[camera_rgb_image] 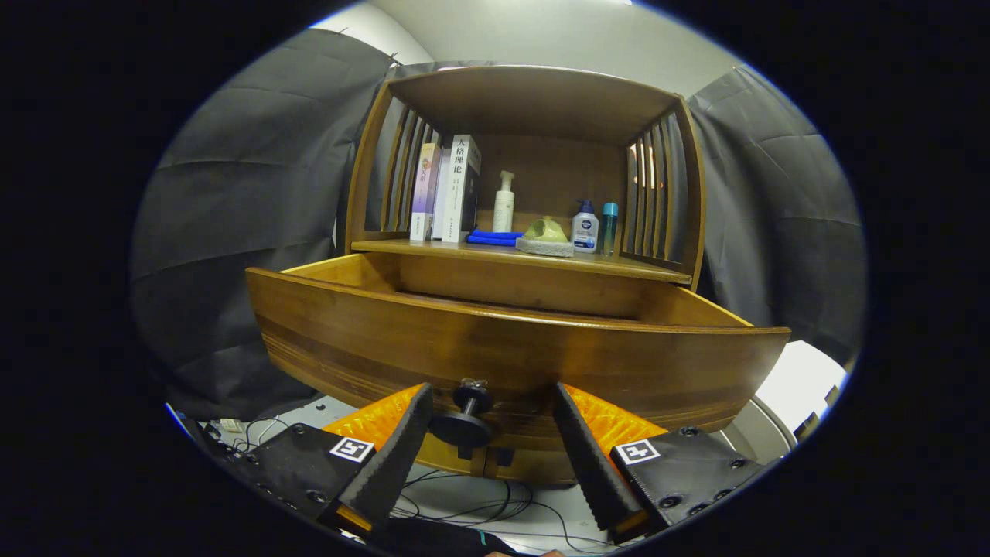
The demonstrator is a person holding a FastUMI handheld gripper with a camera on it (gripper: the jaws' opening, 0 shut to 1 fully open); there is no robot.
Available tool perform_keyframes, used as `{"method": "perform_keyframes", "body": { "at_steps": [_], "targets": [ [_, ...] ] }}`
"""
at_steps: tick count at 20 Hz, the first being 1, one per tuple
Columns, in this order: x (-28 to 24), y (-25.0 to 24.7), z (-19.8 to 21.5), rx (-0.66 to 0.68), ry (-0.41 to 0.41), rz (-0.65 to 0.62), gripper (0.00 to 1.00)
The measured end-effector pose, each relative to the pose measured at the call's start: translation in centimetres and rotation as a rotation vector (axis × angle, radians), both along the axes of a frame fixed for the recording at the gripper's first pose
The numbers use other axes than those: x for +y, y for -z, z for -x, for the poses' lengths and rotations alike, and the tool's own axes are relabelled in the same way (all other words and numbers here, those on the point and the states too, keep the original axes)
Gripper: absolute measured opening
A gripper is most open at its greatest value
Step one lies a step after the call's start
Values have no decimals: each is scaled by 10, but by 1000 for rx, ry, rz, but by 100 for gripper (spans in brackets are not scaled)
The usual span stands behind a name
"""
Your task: Pull open the drawer, take out the items inside it, and place them on the countertop above the cabinet.
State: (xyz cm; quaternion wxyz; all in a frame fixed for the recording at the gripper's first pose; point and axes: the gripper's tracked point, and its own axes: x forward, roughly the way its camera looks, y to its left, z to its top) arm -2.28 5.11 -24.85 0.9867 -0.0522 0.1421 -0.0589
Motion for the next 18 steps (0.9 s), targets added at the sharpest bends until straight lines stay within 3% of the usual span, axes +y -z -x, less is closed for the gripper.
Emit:
{"method": "perform_keyframes", "body": {
  "at_steps": [8,18],
  "targets": [
    [-14,-1,-16,-17,100,-7,97],
    [-16,-1,-42,-50,58,72,99]
  ]
}}
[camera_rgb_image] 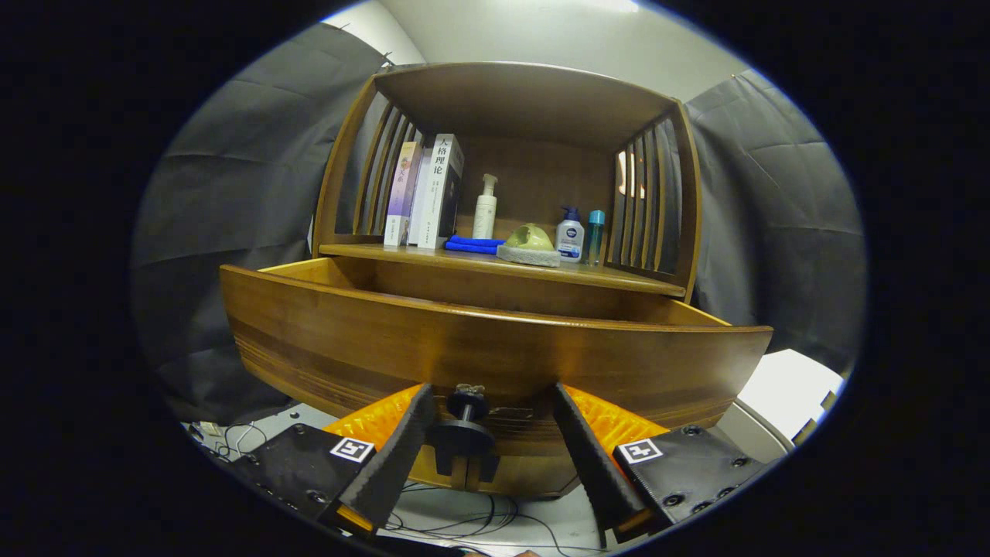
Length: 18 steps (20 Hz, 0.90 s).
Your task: Pull open the drawer, take out the items inside it, and place them on the countertop above the cabinet.
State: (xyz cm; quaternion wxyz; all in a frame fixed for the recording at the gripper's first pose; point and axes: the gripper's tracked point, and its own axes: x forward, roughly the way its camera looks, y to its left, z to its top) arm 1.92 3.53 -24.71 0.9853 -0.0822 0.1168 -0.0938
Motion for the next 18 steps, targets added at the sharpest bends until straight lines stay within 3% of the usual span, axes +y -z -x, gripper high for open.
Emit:
{"method": "perform_keyframes", "body": {
  "at_steps": [18],
  "targets": [
    [-17,1,-87,-15,43,-5,100]
  ]
}}
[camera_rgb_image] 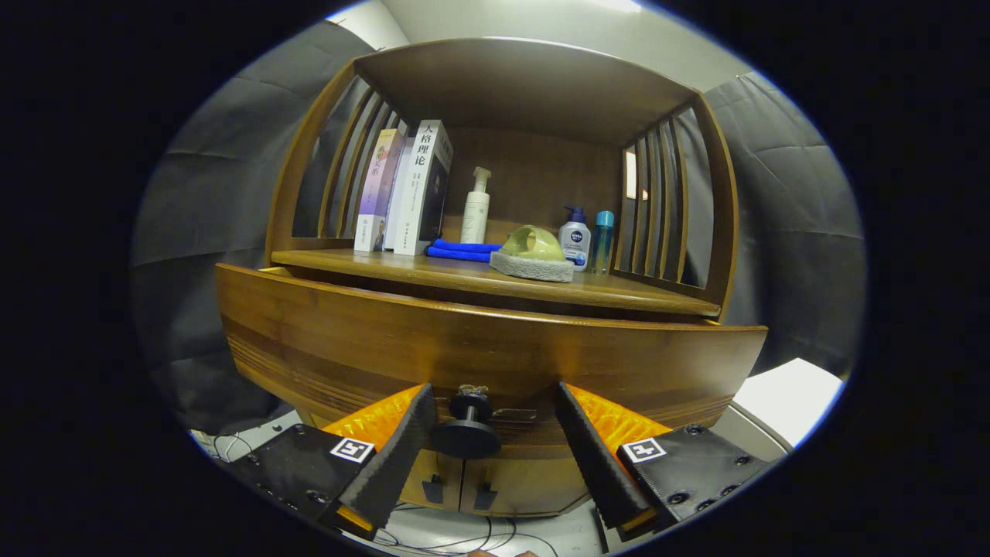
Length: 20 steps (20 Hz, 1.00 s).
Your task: Pull open the drawer, take out the items inside it, and place them on the countertop above the cabinet.
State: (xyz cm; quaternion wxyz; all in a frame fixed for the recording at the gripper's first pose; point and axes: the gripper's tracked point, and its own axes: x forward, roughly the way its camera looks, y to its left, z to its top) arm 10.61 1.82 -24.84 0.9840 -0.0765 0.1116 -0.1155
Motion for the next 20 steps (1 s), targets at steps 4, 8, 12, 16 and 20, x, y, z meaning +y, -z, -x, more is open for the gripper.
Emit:
{"method": "perform_keyframes", "body": {
  "at_steps": [4,8,12,16,20],
  "targets": [
    [-9,4,-20,9,3,-1,100],
    [-13,5,-36,12,2,21,100],
    [-16,6,-53,25,6,16,100],
    [-18,5,-62,25,21,28,100],
    [-17,7,-58,34,8,46,100]
  ]
}}
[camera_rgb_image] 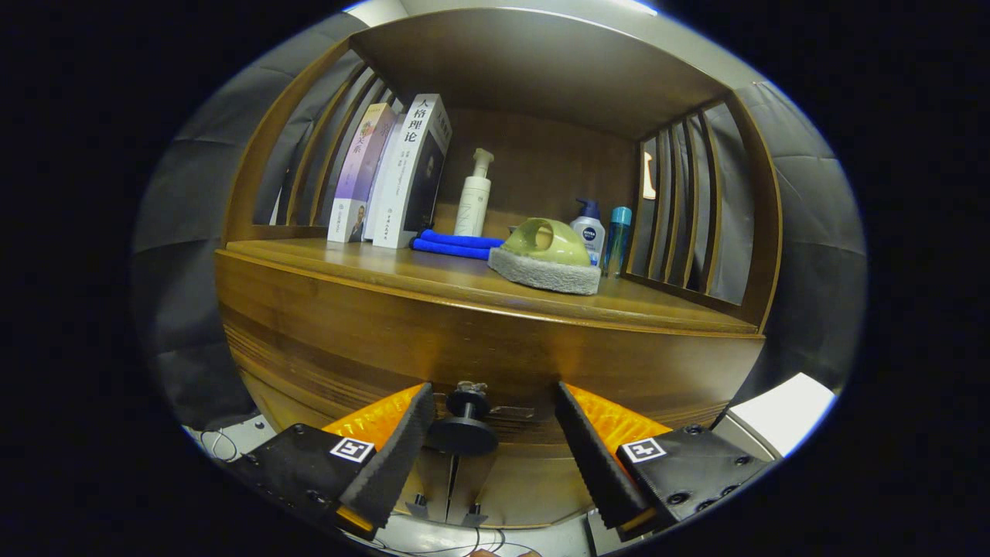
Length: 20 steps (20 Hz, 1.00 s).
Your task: Pull open the drawer, take out the items inside it, and place them on the countertop above the cabinet.
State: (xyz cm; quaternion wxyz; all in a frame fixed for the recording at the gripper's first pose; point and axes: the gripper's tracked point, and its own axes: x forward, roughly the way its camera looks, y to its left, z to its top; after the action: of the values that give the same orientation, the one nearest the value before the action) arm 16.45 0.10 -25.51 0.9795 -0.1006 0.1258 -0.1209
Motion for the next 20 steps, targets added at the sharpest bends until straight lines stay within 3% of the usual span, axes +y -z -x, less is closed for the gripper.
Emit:
{"method": "perform_keyframes", "body": {
  "at_steps": [7,12,20],
  "targets": [
    [3,-15,40,9,-121,0,97],
    [13,-74,83,-84,-183,-23,97],
    [1,-192,138,-249,-177,-128,98]
  ]
}}
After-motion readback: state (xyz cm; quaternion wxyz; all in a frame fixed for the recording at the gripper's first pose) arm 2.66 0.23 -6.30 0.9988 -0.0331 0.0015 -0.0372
